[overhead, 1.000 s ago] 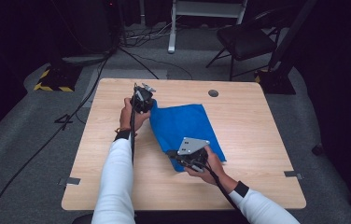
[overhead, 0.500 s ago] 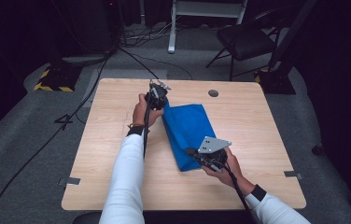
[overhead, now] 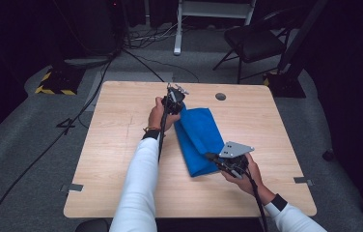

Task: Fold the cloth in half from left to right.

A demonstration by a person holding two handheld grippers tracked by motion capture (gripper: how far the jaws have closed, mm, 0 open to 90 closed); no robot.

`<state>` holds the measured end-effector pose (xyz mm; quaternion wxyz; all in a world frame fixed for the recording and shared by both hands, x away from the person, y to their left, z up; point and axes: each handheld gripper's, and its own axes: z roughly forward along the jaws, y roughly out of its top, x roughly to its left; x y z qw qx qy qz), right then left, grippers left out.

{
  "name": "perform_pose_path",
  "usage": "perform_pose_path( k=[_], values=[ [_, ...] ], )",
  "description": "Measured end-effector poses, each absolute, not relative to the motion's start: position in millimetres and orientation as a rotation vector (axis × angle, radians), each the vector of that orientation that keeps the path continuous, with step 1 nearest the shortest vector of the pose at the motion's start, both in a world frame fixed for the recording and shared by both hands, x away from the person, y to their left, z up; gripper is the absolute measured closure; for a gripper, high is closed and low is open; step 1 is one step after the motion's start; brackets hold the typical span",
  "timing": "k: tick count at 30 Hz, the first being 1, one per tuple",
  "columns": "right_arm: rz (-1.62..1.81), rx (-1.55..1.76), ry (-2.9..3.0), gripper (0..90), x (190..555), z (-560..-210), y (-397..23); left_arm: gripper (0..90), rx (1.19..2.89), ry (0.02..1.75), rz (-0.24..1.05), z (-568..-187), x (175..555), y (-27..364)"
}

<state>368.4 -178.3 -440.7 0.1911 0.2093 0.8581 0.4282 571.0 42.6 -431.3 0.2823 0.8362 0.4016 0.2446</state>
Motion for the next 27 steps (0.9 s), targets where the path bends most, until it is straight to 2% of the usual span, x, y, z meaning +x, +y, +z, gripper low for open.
perform_pose_path(
  k=[27],
  values=[
    [1.135, 0.663, 2.403, 88.9, 366.8, -449.8, -210.2, 84.7, 2.284, 0.998, 0.627, -429.9, 580.0, -0.7]
  ],
)
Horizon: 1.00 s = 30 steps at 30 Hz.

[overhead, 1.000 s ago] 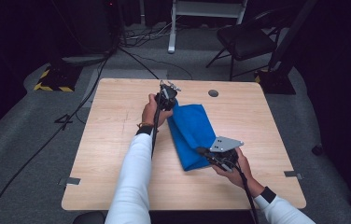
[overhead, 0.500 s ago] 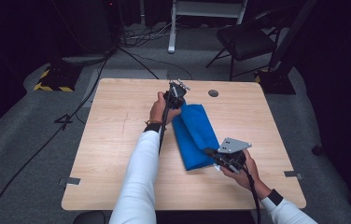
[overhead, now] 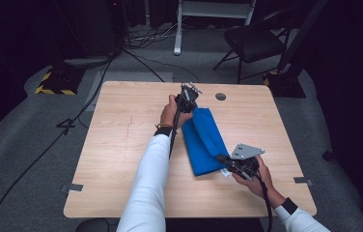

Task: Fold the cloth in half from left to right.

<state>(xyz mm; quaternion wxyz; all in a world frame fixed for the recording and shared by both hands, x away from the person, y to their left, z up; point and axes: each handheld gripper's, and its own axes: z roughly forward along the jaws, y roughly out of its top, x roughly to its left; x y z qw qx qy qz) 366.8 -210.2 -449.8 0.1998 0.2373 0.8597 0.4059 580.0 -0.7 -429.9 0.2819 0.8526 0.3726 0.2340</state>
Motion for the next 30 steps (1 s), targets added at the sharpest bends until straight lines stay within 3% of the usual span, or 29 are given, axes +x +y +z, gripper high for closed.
perform_pose_path(
  k=[15, 30],
  values=[
    [1.100, 0.702, 2.418, 88.7, 368.7, -452.5, -224.8, 83.7, 2.291, 1.008, 0.613, -442.1, 585.6, -13.0],
    [1.049, 0.737, 2.436, 87.8, 369.2, -461.4, -232.3, 77.2, 2.304, 1.013, 0.624, -447.6, 585.8, -23.5]
  ],
)
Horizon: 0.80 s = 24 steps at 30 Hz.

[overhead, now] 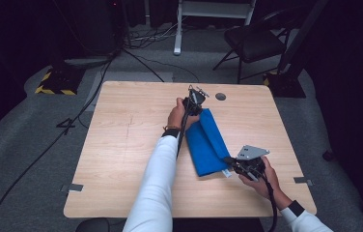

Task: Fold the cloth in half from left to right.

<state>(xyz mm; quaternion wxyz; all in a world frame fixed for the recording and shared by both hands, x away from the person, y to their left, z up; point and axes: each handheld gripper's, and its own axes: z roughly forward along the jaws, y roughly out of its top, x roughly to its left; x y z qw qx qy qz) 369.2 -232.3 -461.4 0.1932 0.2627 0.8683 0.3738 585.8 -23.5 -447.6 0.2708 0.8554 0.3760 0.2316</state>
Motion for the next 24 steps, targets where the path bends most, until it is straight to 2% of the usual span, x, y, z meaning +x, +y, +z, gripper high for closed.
perform_pose_path(
  k=[9, 15, 17, 21, 24],
  values=[
    [1.031, 0.761, 2.428, 85.7, 371.3, -461.8, -233.9, 63.4, 2.261, 1.058, 0.621, -446.6, 587.2, -18.3],
    [1.009, 0.775, 2.429, 84.1, 373.1, -462.9, -236.8, 39.2, 2.183, 1.121, 0.646, -440.1, 586.2, -10.4],
    [0.998, 0.782, 2.426, 81.1, 373.9, -463.5, -237.9, 32.9, 2.157, 1.111, 0.653, -436.7, 584.1, -6.8],
    [0.985, 0.800, 2.423, 77.1, 374.3, -464.5, -240.1, 27.3, 2.136, 1.091, 0.658, -429.7, 579.2, 1.8],
    [0.970, 0.832, 2.412, 67.5, 376.3, -465.4, -242.3, 25.8, 2.135, 1.080, 0.643, -426.8, 574.7, 7.3]
  ],
)
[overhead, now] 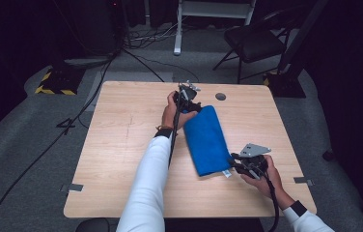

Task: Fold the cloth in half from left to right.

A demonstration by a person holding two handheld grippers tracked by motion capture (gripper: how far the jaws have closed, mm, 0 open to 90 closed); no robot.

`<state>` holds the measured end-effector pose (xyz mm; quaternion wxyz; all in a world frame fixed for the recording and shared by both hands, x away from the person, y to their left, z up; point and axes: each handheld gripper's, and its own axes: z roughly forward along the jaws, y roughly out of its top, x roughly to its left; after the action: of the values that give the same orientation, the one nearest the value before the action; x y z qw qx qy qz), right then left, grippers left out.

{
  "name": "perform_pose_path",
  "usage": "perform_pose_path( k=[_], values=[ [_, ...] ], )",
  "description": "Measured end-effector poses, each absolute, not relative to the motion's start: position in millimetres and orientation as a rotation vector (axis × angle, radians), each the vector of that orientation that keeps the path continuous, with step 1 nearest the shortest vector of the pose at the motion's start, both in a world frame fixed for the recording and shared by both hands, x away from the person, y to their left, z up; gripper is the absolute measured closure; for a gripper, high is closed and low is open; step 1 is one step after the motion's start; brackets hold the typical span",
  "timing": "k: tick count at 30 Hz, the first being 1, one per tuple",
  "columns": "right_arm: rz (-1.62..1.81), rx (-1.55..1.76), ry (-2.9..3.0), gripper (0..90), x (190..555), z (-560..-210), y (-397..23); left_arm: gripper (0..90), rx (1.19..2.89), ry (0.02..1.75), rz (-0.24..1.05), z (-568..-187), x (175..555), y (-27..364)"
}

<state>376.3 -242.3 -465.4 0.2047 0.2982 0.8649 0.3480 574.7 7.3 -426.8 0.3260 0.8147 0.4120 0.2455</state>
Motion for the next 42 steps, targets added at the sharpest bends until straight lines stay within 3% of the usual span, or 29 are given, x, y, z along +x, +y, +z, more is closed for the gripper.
perform_pose_path(
  k=[8, 18, 25, 30, 42],
  values=[
    [0.952, 0.877, 2.419, 50.9, 381.4, -466.7, -250.4, 23.5, 2.217, 0.837, 0.521, -435.8, 522.9, 6.9],
    [0.955, 0.934, 2.415, 47.0, 392.3, -467.8, -269.4, 19.1, 2.284, 0.646, 0.372, -447.1, 448.2, 8.6],
    [0.915, 0.905, 2.466, 44.9, 397.7, -477.4, -269.3, 19.2, 2.356, 0.620, 0.289, -469.5, 410.3, 8.6],
    [0.899, 0.881, 2.509, 44.0, 398.2, -482.0, -267.0, 20.3, 2.392, 0.624, 0.298, -480.2, 393.7, 12.6],
    [0.917, 0.835, 2.557, 43.8, 396.6, -485.8, -265.4, 20.6, 2.400, 0.685, 0.287, -490.4, 390.1, 22.8]
  ],
)
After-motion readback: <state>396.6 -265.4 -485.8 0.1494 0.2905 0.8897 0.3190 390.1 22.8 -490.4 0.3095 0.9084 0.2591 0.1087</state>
